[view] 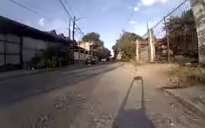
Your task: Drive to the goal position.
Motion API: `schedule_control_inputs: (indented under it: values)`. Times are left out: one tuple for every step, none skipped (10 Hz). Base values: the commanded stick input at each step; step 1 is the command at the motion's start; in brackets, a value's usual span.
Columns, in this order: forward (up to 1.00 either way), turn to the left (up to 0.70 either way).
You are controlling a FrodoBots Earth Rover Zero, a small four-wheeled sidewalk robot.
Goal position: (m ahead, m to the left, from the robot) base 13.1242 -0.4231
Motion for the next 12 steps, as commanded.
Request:
schedule_control_inputs:
  values:
    - [0.98,0.00]
    - [0.98,0.00]
    - [0.98,0.00]
    - [0.98,0.00]
    - [0.98,0.00]
    - [0.98,0.00]
    - [0.98,0.00]
    - [0.98,0.00]
    - [0.98,0.00]
    - [0.98,0.00]
    - [0.98,0.00]
    - [0.98,-0.23]
